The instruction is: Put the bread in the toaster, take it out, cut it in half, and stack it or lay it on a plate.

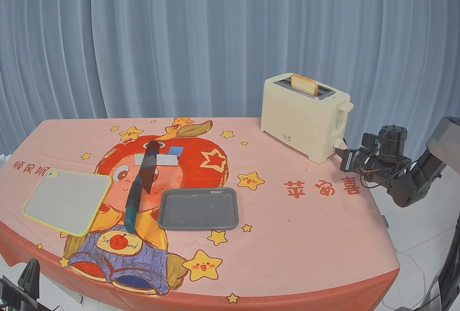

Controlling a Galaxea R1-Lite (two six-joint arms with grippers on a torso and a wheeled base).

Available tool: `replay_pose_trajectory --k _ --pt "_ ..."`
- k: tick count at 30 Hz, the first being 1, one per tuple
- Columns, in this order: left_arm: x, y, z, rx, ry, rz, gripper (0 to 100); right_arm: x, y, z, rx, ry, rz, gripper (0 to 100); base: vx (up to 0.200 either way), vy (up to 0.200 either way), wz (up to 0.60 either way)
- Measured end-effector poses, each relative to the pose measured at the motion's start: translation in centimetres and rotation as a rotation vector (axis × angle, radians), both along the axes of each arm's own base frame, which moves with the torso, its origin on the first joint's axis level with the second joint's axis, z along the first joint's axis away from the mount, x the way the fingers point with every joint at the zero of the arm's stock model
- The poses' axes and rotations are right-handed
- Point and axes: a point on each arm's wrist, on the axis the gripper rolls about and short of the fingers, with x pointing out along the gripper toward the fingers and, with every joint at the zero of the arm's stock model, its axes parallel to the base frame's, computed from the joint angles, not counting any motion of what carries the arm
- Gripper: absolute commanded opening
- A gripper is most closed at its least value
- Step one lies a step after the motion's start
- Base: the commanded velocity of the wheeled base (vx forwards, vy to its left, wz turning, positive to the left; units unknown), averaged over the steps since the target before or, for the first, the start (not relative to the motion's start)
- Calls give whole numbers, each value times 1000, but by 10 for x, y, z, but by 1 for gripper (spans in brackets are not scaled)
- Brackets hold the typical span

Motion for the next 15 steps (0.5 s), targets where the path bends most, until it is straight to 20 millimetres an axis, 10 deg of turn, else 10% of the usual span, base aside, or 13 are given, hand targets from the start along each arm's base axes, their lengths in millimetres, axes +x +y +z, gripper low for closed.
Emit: replay_pose_trajectory --k 15 --pt "0 0 0 0 0 -1 0 -1 1 2 -1 -5 0 0 0 0 0"
